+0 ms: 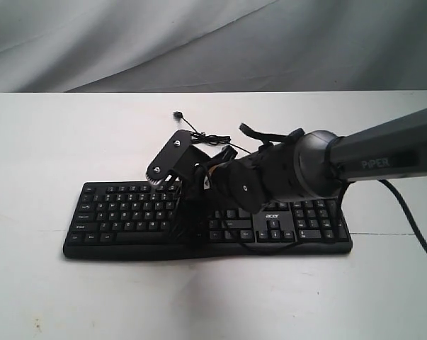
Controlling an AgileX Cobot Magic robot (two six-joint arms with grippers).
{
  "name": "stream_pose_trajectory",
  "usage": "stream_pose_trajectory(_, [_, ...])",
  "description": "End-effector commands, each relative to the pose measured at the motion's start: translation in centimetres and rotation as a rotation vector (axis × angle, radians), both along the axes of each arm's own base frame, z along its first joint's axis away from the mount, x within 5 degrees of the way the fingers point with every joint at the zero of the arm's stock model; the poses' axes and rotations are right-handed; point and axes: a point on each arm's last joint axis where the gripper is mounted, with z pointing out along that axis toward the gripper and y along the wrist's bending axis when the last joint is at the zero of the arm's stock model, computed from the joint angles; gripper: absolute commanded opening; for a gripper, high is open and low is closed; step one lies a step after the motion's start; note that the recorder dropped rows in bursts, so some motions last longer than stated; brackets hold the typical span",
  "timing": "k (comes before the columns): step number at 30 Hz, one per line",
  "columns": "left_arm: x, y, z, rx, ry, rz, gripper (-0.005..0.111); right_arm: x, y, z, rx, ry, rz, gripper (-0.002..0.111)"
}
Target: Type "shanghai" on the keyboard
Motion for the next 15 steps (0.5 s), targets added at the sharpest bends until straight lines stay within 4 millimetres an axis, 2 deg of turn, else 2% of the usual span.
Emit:
stream_pose_trajectory(1, [0.0, -0.1, 0.0, -0.005, -0.01, -0.008, 0.0, -0.1, 0.1, -0.1, 0.012, -0.01, -0.004, 0.0])
stream_pose_trajectory(10, [0.0, -0.1, 0.0, -0.005, -0.01, -0.008, 0.0, -0.1, 0.2, 0.0, 0.02, -0.021, -0.003, 0.0])
stream_pose_trajectory(15, [0.0, -0.1, 0.0, -0.005, -0.01, -0.008, 0.0, -0.4, 0.6, -1.2, 0.011, 0.003, -0.003, 0.0])
